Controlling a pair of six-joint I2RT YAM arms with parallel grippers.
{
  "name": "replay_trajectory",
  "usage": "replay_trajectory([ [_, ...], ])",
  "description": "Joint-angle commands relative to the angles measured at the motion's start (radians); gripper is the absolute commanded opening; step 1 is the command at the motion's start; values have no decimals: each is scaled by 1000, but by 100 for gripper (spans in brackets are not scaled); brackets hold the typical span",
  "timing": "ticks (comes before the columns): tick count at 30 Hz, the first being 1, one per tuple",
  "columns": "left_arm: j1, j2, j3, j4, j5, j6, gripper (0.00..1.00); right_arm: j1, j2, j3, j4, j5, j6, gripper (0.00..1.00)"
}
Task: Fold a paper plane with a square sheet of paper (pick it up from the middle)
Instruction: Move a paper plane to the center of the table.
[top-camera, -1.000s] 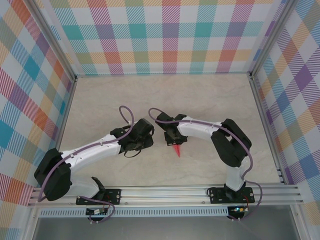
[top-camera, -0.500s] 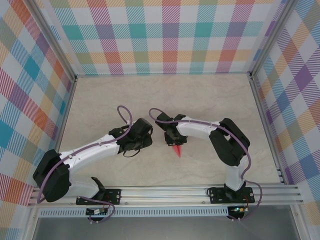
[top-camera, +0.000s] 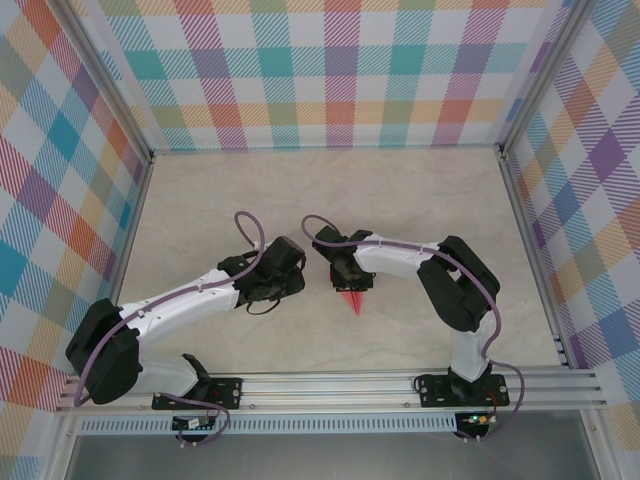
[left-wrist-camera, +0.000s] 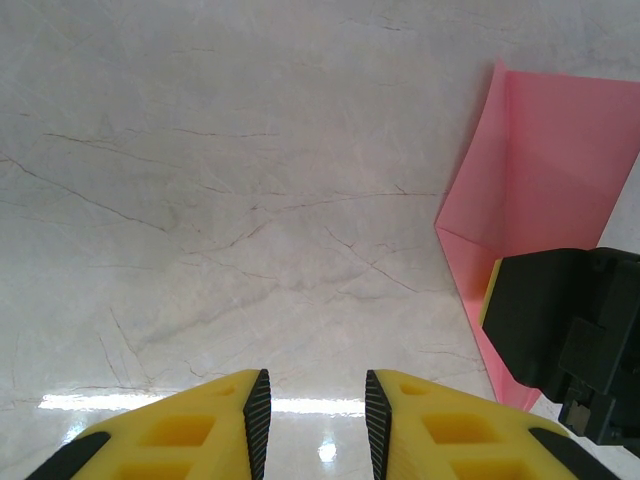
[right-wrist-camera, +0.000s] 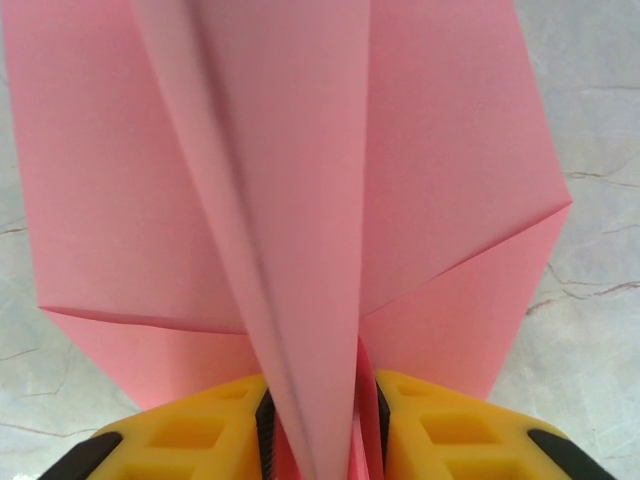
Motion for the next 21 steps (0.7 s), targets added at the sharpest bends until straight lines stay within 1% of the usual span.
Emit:
replay_trajectory([
  [1, 15, 5, 6, -6, 4, -11, 33, -13, 31, -4, -35, -14, 21, 30],
  [8, 15, -1, 11, -10, 0, -11, 33, -54, 8, 33, -33, 9, 29, 30],
  [13, 15, -4, 4, -15, -3, -12, 33, -58, 74, 20, -16, -41, 47, 31],
  [16, 15, -9, -3, -11, -4, -17, 33, -58, 106, -12, 9, -67, 62, 35],
  [21, 15, -8, -5, -11, -7, -17, 33, -59, 112, -29, 32, -92, 66, 35],
])
